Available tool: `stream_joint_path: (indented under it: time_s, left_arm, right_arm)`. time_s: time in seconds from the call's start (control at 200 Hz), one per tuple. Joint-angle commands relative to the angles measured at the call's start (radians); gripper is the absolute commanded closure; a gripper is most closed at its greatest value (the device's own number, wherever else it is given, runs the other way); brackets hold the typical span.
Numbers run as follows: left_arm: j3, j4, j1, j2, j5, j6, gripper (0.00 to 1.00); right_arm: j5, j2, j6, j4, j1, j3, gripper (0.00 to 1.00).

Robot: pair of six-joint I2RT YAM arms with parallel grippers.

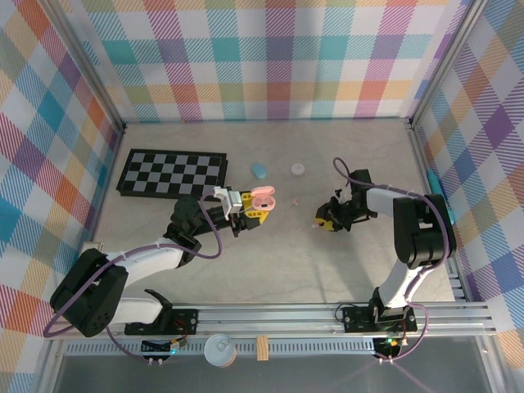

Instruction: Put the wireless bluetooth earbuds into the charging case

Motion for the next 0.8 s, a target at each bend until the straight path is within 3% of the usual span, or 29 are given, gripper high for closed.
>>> stream_joint_path:
  time_s: [0.0, 0.285, 0.795]
  left_arm:
    - [-0.002, 0.01, 0.014, -0.024, 0.021, 0.022, 0.69]
    - [0.001, 0.01, 0.014, -0.022, 0.024, 0.022, 0.69]
    - [0.003, 0.006, 0.014, -0.028, 0.026, 0.022, 0.69]
  right_arm:
    - [-0.057, 0.018, 0.011, 0.041, 0.003, -0.017, 0.69]
    - [-0.007, 0.029, -0.019, 0.017, 0.003, -0.021, 0.66]
    - [-0.138, 0.07, 0.036, 0.149, 0.003, -0.043, 0.67]
